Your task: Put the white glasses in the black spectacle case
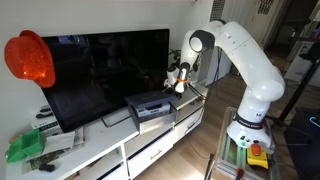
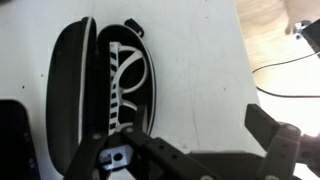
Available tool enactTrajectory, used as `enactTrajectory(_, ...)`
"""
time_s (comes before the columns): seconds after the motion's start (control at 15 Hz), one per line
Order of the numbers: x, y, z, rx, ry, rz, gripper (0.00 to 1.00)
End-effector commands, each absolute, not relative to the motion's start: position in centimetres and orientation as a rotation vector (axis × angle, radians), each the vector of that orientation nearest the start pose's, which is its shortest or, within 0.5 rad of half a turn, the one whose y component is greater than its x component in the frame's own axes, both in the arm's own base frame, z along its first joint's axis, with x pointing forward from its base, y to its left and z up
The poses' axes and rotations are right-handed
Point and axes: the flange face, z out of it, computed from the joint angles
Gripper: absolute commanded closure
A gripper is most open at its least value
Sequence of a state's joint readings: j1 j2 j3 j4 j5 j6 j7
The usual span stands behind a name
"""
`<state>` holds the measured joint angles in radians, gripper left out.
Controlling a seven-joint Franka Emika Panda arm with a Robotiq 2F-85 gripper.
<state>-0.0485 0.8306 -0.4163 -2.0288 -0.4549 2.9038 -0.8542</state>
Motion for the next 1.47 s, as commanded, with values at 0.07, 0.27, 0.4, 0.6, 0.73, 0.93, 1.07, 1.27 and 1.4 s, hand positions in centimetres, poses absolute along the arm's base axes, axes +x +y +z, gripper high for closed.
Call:
enactTrajectory(0.07, 51.9, -23.2, 9.3, -3.121, -1.356, 0.412, 0.0)
enactTrajectory(0.27, 52.2, -23.6, 11.9, -3.244, -1.082, 0.374, 0.0)
enactTrajectory(0.4, 52.3, -24.2, 14.1, -3.322, -0.92, 0.345, 0.0)
enactTrajectory(0.6, 52.3, -25.7, 17.6, -3.412, -0.655, 0.284, 0.0)
enactTrajectory(0.73, 52.0, -26.7, 19.6, -3.445, -0.476, 0.246, 0.0)
enactTrajectory(0.93, 51.3, -28.1, 22.0, -3.477, -0.206, 0.179, 0.0)
enactTrajectory(1.07, 50.9, -28.8, 23.2, -3.482, -0.029, 0.13, 0.0)
enactTrajectory(1.27, 50.2, -29.4, 24.6, -3.462, 0.234, 0.044, 0.0)
enactTrajectory(1.4, 49.9, -29.4, 25.2, -3.434, 0.407, -0.018, 0.0)
